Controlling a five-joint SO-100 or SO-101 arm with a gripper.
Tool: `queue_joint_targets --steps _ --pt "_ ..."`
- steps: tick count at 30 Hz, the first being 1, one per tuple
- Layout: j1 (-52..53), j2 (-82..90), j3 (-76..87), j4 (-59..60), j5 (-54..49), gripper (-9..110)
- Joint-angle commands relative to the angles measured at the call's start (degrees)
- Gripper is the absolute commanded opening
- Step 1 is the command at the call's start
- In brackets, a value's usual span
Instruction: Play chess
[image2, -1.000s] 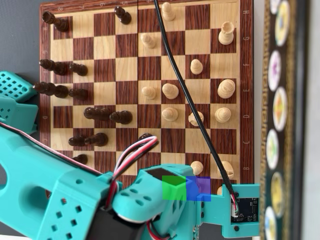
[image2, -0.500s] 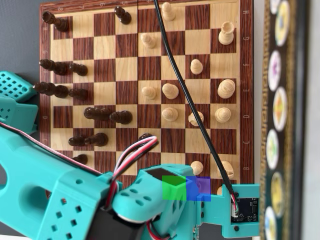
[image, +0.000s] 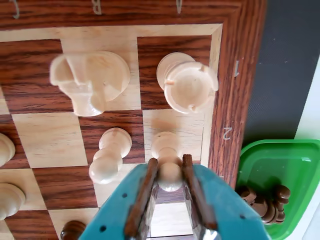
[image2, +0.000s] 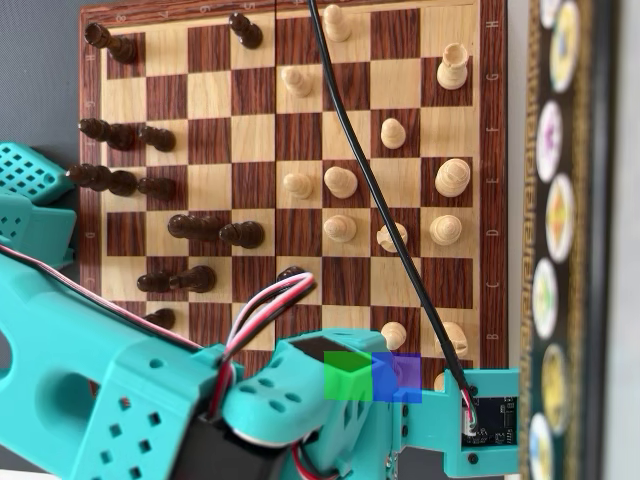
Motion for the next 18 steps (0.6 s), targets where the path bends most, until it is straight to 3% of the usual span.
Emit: queue_joint_targets --steps 1,18 --pt "0.7 5.3 -2.0 -0.5 -0.4 7" --pt "3.2 17.1 13.4 -0.8 -1.8 7"
